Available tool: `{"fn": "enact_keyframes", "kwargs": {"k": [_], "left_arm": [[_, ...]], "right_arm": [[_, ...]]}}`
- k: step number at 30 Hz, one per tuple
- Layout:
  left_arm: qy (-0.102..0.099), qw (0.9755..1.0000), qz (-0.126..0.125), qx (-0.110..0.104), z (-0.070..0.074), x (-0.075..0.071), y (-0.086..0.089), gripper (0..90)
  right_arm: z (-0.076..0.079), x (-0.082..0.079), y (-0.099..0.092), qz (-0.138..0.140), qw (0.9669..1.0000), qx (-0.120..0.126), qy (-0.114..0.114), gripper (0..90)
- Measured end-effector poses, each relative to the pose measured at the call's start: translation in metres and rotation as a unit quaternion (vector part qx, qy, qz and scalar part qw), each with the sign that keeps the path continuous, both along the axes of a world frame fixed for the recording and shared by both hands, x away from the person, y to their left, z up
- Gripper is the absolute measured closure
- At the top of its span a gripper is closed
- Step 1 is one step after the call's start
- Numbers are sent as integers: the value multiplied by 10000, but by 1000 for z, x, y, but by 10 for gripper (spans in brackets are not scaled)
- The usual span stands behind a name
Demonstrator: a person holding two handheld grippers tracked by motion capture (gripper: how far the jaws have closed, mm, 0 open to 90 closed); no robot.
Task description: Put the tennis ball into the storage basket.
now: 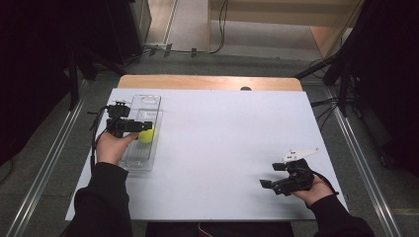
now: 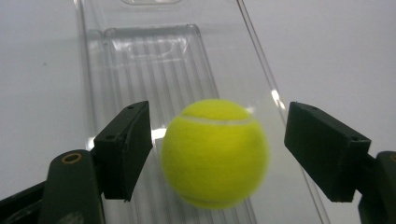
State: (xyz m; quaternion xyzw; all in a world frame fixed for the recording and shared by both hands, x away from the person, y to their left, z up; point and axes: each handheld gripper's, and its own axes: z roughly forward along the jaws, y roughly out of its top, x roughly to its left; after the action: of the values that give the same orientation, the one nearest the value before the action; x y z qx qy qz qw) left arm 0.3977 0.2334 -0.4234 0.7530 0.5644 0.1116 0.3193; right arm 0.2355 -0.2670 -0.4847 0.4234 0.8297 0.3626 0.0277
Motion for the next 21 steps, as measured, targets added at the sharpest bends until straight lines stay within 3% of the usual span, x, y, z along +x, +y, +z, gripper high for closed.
{"fn": "enact_keyframes", "kwargs": {"k": [5,21], "left_arm": [[66,9999,-105,-87,6,0,-1,185],[-25,9987,-378,-348,31,-7,-9,182]], "right_arm": [[0,0,0,17,10000,8,-19,129],[0,0,-1,4,10000,0,-9,129]]}}
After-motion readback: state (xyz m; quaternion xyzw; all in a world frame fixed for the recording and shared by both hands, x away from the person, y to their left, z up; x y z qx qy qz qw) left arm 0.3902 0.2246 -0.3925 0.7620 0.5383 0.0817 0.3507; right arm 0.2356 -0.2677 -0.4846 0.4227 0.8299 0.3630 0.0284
